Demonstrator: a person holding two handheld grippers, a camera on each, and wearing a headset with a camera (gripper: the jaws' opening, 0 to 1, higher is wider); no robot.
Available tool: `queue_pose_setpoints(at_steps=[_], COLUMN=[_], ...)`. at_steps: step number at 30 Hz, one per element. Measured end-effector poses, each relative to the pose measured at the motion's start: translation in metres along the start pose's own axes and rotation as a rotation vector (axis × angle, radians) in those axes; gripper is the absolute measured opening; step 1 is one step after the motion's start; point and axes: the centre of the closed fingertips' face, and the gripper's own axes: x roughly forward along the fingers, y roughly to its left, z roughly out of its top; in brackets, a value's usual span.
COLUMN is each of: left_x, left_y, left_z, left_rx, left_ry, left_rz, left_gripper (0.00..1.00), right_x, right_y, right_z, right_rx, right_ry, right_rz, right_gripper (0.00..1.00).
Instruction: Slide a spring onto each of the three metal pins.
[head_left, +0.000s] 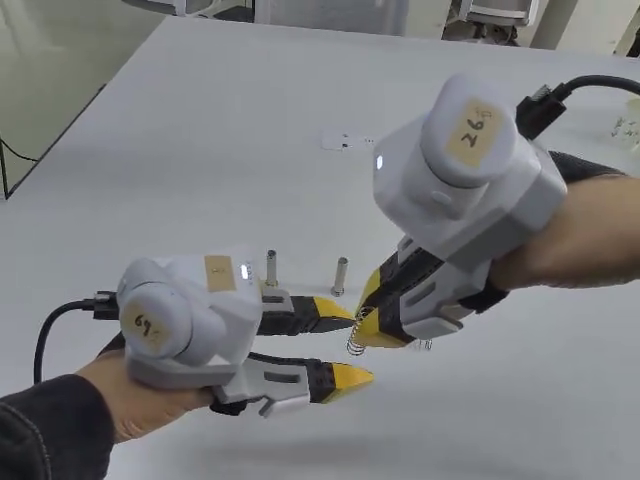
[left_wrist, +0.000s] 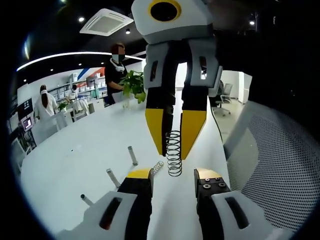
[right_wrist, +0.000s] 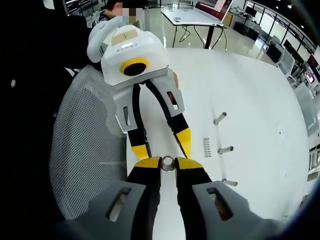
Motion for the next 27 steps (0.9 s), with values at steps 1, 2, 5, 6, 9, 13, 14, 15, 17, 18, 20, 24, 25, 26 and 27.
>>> queue_pose_setpoints(at_steps=[1,2,5,6,9,13,14,15,17,18,20,24,25,26,27], left_x=[-0.001,-0.002,-0.005,-0.006,-0.010,-0.017,-0.018,-0.019,-0.023,-0.025,-0.029,-0.035,-0.037,-0.039,-0.041], left_y=[0.001,0.002,0.006,0.007,0.011,0.018,0.019,0.020,0.022,0.024,0.025,0.026,0.026,0.027,0.028], left_z=[-0.001,-0.002,-0.006,-0.007,-0.011,-0.016,-0.017,-0.018,-0.020,-0.022,-0.024,-0.027,-0.028,-0.028,-0.029], left_rx=[-0.006,-0.009,-0.033,-0.040,-0.058,-0.085,-0.089,-0.093,-0.105,-0.112,-0.118,-0.130,-0.134,-0.135,-0.137], left_ry=[0.002,0.003,0.003,0.004,0.003,0.003,0.002,0.001,0.002,0.000,0.000,0.000,-0.001,-0.003,-0.004], left_rz=[0.004,0.009,0.031,0.034,0.056,0.093,0.099,0.107,0.122,0.133,0.146,0.167,0.175,0.181,0.190], left_gripper=[0.37,0.37,0.45,0.47,0.53,0.62,0.63,0.65,0.68,0.71,0.75,0.78,0.79,0.79,0.80], right_x=[0.000,0.000,0.000,0.000,0.000,0.000,0.000,0.000,0.001,0.001,0.001,0.002,0.002,0.002,0.003], right_y=[0.000,0.000,-0.002,-0.003,-0.005,-0.008,-0.009,-0.011,-0.014,-0.015,-0.021,-0.031,-0.033,-0.035,-0.037], right_z=[0.000,0.001,0.002,0.003,0.004,0.006,0.007,0.007,0.009,0.010,0.014,0.020,0.022,0.023,0.024], right_rx=[0.000,0.002,0.001,0.001,0.001,0.002,0.003,0.003,0.001,0.000,-0.001,-0.007,-0.006,-0.009,-0.010], right_ry=[-0.001,-0.001,-0.003,-0.005,-0.009,-0.011,-0.011,-0.012,-0.013,-0.014,-0.019,-0.026,-0.028,-0.030,-0.032], right_rz=[-0.001,0.000,-0.004,-0.006,-0.011,-0.017,-0.017,-0.018,-0.024,-0.025,-0.027,-0.037,-0.036,-0.038,-0.039], right_gripper=[0.12,0.12,0.12,0.12,0.12,0.12,0.12,0.12,0.12,0.12,0.12,0.12,0.12,0.12,0.12])
